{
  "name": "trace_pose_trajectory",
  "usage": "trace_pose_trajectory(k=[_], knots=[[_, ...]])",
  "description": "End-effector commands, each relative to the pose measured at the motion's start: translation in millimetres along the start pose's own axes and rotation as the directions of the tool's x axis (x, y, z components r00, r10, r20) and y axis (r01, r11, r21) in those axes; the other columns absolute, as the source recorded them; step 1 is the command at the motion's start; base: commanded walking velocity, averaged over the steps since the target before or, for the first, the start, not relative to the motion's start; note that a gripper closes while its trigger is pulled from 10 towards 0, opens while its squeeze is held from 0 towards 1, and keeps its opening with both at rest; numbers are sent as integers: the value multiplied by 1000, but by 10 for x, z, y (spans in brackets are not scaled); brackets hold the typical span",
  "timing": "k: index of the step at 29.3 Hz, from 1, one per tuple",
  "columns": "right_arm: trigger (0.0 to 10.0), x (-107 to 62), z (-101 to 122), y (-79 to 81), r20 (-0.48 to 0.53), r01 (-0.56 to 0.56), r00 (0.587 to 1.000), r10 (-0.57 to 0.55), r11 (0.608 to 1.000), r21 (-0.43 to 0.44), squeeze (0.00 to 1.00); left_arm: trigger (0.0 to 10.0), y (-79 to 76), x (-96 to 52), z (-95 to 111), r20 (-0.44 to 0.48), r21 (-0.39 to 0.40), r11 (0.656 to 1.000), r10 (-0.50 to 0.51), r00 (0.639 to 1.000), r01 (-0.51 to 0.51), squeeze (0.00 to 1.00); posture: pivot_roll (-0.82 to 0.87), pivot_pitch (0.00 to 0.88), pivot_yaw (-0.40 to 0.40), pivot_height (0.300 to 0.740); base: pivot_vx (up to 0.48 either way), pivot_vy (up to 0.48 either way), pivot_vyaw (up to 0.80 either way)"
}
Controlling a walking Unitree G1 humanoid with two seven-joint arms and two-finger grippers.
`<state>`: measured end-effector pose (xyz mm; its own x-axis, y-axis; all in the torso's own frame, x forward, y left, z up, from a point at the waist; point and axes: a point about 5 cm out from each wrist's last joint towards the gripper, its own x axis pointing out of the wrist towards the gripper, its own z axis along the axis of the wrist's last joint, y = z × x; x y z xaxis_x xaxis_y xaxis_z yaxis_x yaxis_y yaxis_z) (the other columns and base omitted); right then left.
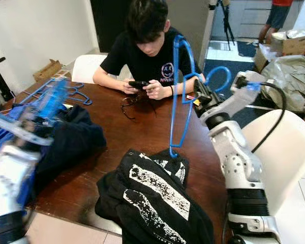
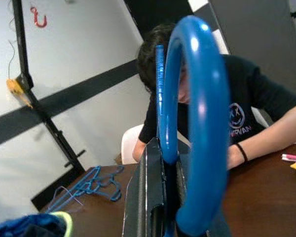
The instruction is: Hang hanger
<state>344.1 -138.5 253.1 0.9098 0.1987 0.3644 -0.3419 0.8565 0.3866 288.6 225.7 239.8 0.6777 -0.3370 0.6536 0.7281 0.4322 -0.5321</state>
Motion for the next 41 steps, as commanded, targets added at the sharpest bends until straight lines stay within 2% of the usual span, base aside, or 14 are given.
trace_pose_trajectory(k=[1,4,7,10,15,17,18,20,25,29,31,33,37,41], knots=[[0,40,147,71,66,-39,997,38,999,19,0,10000,10,19,18,18,-4,1000,3,1000,-3,0,92,0,54,740,0,0,0],[0,63,305,73,134,-95,988,77,986,135,0,10000,-74,51,44,27,-42,995,-84,996,85,0,94,0,49,740,0,0,0],[0,80,502,114,233,-240,957,174,925,295,0,10000,-292,60,40,4,-71,963,-261,965,261,0,99,0,35,740,0,0,0],[0,65,583,199,280,-339,926,255,885,318,0,10000,-362,63,-11,-21,-31,950,-311,950,310,0,101,0,29,740,0,0,0],[0,4,622,385,307,-473,870,385,826,306,0,10000,-331,93,-40,11,-63,953,-296,955,296,0,99,0,25,740,0,0,0],[0,-146,609,575,291,-635,770,568,724,268,0,10000,-223,146,-64,31,-40,977,-207,978,209,0,98,0,22,740,0,0,0],[0,-146,609,575,291,-635,770,568,724,268,0,10000,-223,146,-64,31,-40,977,-207,978,209,0,98,0,22,740,0,0,0],[0,-309,580,629,242,-740,672,700,630,235,0,10000,-131,193,-50,37,27,994,-111,993,110,0,98,0,20,740,0,0,0],[0,-443,599,593,201,-801,594,779,552,232,0,10000,-122,216,39,63,47,996,-85,994,82,0,102,0,19,740,0,0,0],[0,-481,609,589,186,-819,567,803,524,235,0,10000,-241,209,38,49,-18,983,-183,982,184,0,103,0,21,740,0,0,0],[0,-486,595,612,178,-824,557,811,514,237,0,10000,-353,185,-9,20,-82,956,-281,960,282,0,104,0,23,740,0,0,0],[0,-498,567,648,165,-831,545,822,503,239,0,10000,-519,135,-85,-21,-176,892,-426,905,416,0,104,0,24,740,0,0,0],[0,-510,539,682,154,-837,533,832,491,242,0,10000,-623,66,-147,-77,-223,843,-516,853,490,0,104,0,26,740,0,0,0],[0,-525,524,734,153,-849,510,846,467,249,0,10000,-613,39,-164,-119,-213,847,-517,848,487,0,103,0,26,740,0,0,0]])
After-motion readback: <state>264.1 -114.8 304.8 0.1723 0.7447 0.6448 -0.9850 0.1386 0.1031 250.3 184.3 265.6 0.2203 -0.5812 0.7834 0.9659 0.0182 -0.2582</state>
